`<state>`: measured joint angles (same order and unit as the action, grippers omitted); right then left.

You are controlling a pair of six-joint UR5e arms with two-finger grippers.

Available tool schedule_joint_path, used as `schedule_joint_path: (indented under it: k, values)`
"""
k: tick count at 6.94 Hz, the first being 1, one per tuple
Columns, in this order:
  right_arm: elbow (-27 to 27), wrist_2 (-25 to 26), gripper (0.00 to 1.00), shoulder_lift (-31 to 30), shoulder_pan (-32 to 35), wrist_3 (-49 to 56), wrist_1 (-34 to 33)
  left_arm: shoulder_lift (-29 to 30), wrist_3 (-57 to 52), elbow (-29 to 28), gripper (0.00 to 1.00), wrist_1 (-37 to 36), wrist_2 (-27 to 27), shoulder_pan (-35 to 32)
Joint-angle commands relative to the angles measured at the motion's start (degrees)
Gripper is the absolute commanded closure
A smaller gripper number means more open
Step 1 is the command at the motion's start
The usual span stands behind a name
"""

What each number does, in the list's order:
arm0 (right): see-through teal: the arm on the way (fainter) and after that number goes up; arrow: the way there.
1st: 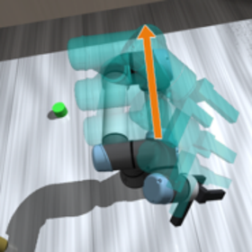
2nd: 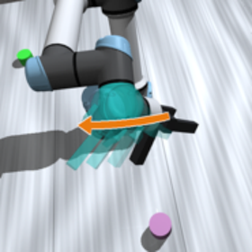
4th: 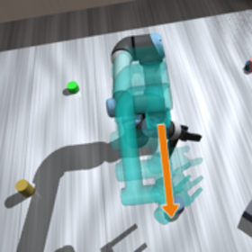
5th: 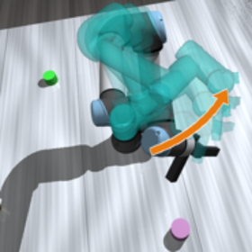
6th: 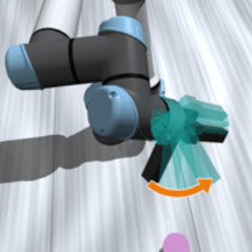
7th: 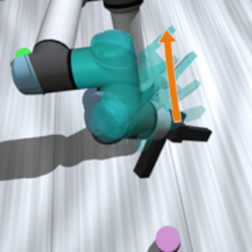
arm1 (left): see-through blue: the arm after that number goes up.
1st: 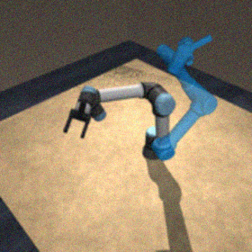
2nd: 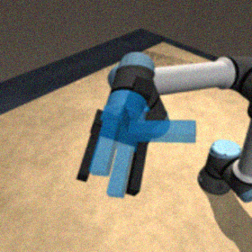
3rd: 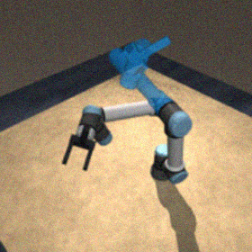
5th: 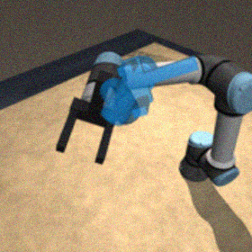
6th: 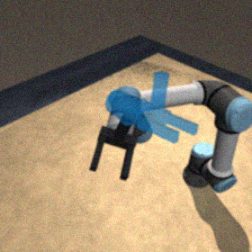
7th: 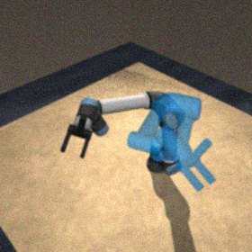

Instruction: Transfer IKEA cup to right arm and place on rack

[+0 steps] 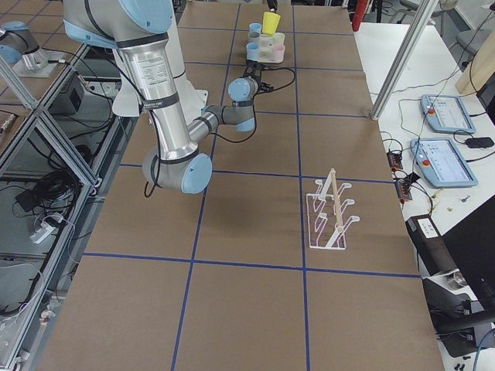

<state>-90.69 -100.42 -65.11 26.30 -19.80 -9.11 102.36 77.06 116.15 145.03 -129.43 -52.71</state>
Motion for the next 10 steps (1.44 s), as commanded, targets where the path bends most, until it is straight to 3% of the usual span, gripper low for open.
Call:
schedule_joint_path:
  k: [1,3,10]
  values:
    - [1.31,0.22,0.01,0.69,-0.63,-0.59,3.22,5.63,8.60,-0.13,1.00,0.52,14.06,12.40]
    - [1.31,1.89,0.01,0.95,-1.24,-0.59,4.71,6.36,9.16,-0.66,1.00,0.26,20.70,18.06]
    - [0.52,2.16,0.01,1.04,-1.86,-0.50,6.39,7.32,8.99,-4.69,1.00,0.26,23.53,21.24]
